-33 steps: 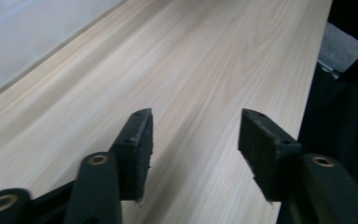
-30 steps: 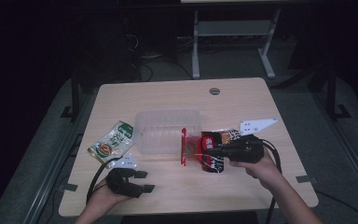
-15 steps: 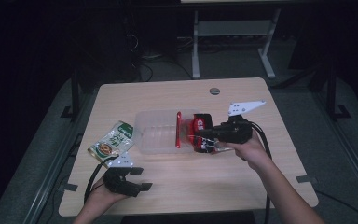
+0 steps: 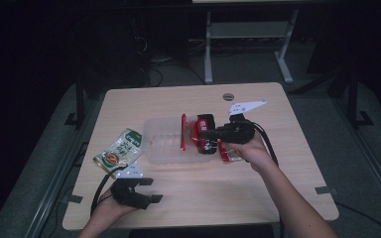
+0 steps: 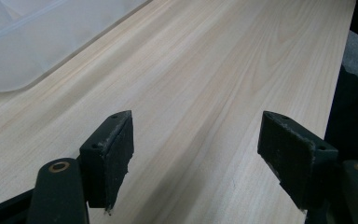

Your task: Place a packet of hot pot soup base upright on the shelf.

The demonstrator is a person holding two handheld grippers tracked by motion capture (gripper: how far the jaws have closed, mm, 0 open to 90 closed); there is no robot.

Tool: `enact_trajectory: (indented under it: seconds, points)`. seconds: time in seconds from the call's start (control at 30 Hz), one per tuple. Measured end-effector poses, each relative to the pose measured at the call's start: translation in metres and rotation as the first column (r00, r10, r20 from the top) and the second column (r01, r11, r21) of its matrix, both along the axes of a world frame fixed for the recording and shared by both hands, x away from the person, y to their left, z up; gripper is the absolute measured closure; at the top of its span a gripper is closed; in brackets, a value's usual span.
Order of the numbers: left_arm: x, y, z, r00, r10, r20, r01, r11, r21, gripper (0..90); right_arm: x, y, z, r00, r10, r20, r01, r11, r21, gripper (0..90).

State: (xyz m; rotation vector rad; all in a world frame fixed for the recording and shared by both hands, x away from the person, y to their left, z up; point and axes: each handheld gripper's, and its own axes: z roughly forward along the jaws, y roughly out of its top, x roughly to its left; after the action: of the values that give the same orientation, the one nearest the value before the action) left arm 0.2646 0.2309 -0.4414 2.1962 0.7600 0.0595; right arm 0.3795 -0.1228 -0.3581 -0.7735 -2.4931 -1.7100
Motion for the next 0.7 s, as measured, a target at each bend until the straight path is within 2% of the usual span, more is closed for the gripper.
enact_trajectory:
  seconds: [0.3,0.57,0.7]
  points:
    - [0.0,-0.004,-0.002,0.9998,-0.015,-0.012,0.015,0.9999,0.0,26.5,0.006,0.01,-0.01,0.9997,-0.008,-0.024,0.008,1.0,-0.005,89.7]
    - [0.0,-0.006,-0.003,0.9995,-0.023,-0.023,0.023,0.9997,0.008,26.4,0.006,0.015,-0.01,0.9999,-0.011,-0.012,0.011,1.0,-0.019,89.6]
    - [0.001,-0.007,-0.003,0.9992,-0.028,-0.028,0.027,0.9996,-0.009,26.5,0.007,0.022,-0.012,0.9999,-0.007,-0.013,0.007,0.999,-0.038,89.5]
